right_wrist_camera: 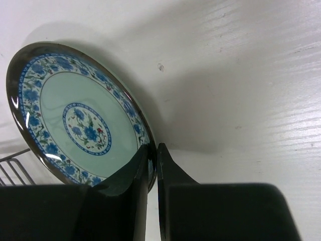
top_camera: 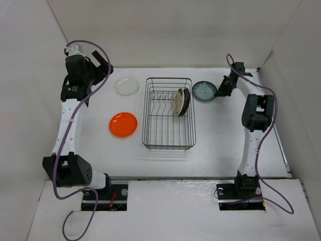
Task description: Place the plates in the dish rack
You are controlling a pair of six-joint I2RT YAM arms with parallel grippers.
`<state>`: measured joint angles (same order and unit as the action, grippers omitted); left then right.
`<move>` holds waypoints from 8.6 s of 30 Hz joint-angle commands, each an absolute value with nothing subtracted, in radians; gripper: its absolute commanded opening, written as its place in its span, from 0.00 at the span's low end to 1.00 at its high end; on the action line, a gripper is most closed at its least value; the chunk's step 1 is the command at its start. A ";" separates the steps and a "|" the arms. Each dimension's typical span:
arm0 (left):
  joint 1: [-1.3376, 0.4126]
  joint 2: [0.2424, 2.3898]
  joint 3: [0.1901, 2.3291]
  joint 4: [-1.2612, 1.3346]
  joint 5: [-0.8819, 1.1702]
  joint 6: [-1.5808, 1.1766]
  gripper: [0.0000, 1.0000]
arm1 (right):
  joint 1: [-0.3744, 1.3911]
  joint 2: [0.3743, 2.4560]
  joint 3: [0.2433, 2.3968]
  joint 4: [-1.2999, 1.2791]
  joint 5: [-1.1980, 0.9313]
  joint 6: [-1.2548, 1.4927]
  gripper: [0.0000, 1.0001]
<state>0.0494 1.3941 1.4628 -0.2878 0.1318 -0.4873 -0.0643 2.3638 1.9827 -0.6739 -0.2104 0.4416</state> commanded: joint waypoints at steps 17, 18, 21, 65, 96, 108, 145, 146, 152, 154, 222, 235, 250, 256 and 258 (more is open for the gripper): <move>0.051 1.376 1.460 -0.249 0.155 -0.474 1.00 | -0.009 1.867 1.666 -0.544 0.107 0.528 0.00; 0.051 1.376 1.460 -0.249 0.155 -0.474 1.00 | 0.003 1.844 1.657 -0.554 0.135 0.519 0.00; 0.051 1.376 1.460 -0.249 0.146 -0.474 1.00 | 0.061 1.752 1.635 -0.566 0.250 0.509 0.00; 0.051 1.367 1.470 -0.293 0.003 -0.495 1.00 | 0.838 2.031 2.339 -1.301 1.083 0.638 0.00; 0.051 1.328 1.479 -0.354 -0.057 -0.615 1.00 | 0.828 2.204 2.470 -1.381 1.132 0.675 0.00; 0.041 1.328 1.479 -0.364 -0.066 -0.615 1.00 | 0.819 2.224 2.483 -1.381 1.126 0.675 0.00; 0.041 1.328 1.479 -0.364 -0.084 -0.597 1.00 | 0.838 2.353 2.513 -1.270 0.983 0.594 0.00; 0.041 1.328 1.479 -0.364 -0.084 -0.597 1.00 | 0.838 2.362 2.504 -1.261 0.974 0.594 0.00; 0.041 1.328 1.479 -0.364 -0.094 -0.597 1.00 | 0.838 2.362 2.484 -1.232 0.943 0.594 0.23; 0.041 1.328 1.479 -0.364 -0.104 -0.597 1.00 | 0.838 2.352 2.474 -1.232 0.943 0.594 0.26; 0.100 2.327 1.907 -0.187 0.261 -0.394 0.71 | 0.992 1.536 1.832 -0.258 -0.270 0.273 0.91; 0.091 2.373 1.896 -0.210 0.241 -0.433 0.40 | 0.992 1.545 1.832 -0.276 -0.241 0.273 0.91; 0.141 2.261 1.838 -0.178 0.209 -0.499 0.00 | 0.992 1.568 1.813 -0.285 -0.149 0.273 0.92; 0.141 2.056 1.798 -0.184 0.256 -0.479 0.00 | 0.960 1.641 1.864 -0.313 -0.072 0.167 0.95; 0.150 2.008 1.763 -0.193 0.293 -0.491 0.00 | 0.921 1.652 1.808 -0.222 -0.072 0.134 0.95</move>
<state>0.1486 2.1891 1.7760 -0.2081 0.2356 -0.4896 0.9661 1.6440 1.8198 -0.3229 -0.1200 0.2070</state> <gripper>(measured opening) 0.017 0.945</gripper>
